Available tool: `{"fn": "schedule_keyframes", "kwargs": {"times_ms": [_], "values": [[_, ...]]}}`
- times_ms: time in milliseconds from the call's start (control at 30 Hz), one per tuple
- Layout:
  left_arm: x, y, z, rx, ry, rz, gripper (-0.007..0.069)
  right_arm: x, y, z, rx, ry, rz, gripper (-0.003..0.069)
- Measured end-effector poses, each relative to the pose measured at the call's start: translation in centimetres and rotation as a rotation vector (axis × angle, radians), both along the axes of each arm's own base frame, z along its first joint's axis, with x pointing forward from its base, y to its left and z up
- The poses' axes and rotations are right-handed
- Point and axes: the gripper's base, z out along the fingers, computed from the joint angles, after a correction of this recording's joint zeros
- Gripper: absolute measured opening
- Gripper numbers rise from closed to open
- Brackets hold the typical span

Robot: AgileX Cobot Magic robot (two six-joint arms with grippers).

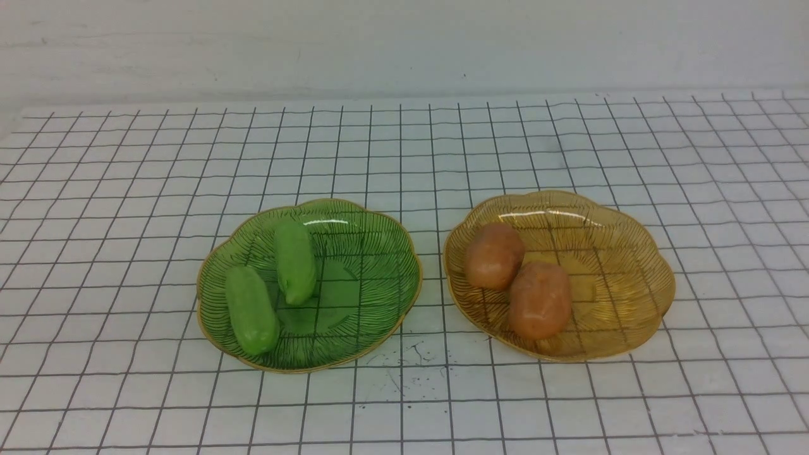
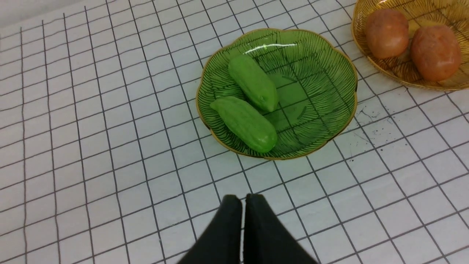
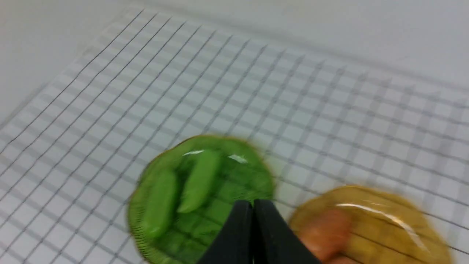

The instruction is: Put different types of vegetables on the plate.

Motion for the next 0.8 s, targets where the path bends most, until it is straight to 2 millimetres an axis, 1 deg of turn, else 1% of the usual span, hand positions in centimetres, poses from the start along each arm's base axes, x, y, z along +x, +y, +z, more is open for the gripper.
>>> {"fn": "schedule_keyframes", "kwargs": {"times_ms": [33,67,100,133,167,233,300,333,367,400,433,467,567,667,733,800], "values": [[0.0,0.0,0.1,-0.006,-0.014,-0.003,-0.0008,-2.0,-2.3,0.0,0.004,-0.023,-0.039,-0.0014],[0.0,0.0,0.1,-0.007,-0.016,-0.003,-0.0008,-3.4,-3.8,-0.3,0.015,-0.046,-0.058,-0.0014],[0.0,0.0,0.1,-0.007,-0.016,-0.003,-0.0008,-4.6,-5.1,-1.3,0.024,-0.068,-0.067,-0.0014],[0.0,0.0,0.1,-0.009,-0.016,-0.004,-0.0008,-6.2,-6.6,-1.6,0.058,-0.118,-0.072,-0.0014],[0.0,-0.1,0.1,-0.012,-0.017,-0.007,-0.0008,-7.2,-7.4,-2.1,0.094,-0.176,-0.063,-0.0014],[0.0,-0.1,0.2,-0.017,-0.022,-0.010,-0.0008,-9.5,-9.3,-3.9,0.166,-0.306,-0.036,-0.0014],[0.0,-0.2,0.3,-0.026,-0.031,-0.016,-0.0008,-11.8,-11.2,-6.5,0.220,-0.478,0.001,-0.0014],[0.0,-0.2,0.3,-0.028,-0.031,-0.017,-0.0008,-12.1,-11.3,-6.6,0.235,-0.514,0.014,-0.0014],[0.0,-0.3,0.3,-0.035,-0.029,-0.023,-0.0008,-13.5,-12.2,-8.2,0.258,-0.619,0.041,-0.0014],[0.0,-0.4,0.3,-0.046,-0.025,-0.031,-0.0008,-14.9,-13.3,-10.6,0.289,-0.696,0.057,-0.0014],[0.0,-0.5,0.1,-0.052,-0.020,-0.037,-0.0008,-15.6,-13.8,-11.9,0.318,-0.716,0.057,-0.0014],[0.0,-0.6,-0.1,-0.057,-0.012,-0.042,-0.0008,-16.2,-14.6,-14.0,0.362,-0.701,0.034,-0.0014],[0.1,-0.9,-0.7,-0.067,0.004,-0.054,-0.0008,-16.8,-15.4,-16.2,0.389,-0.717,-0.002,-0.0014],[0.0,-1.0,-1.6,-0.077,0.006,-0.064,-0.0008,-17.6,-16.3,-17.1,0.406,-0.785,-0.015,-0.0014],[-0.1,-1.0,-2.0,-0.089,0.003,-0.071,-0.0008,-18.1,-16.7,-17.3,0.414,-0.830,-0.015,-0.0014],[-0.7,-1.1,-3.2,-0.147,-0.029,-0.098,-0.0008,-18.7,-17.1,-17.1,0.423,-0.886,-0.009,-0.0014]]}}
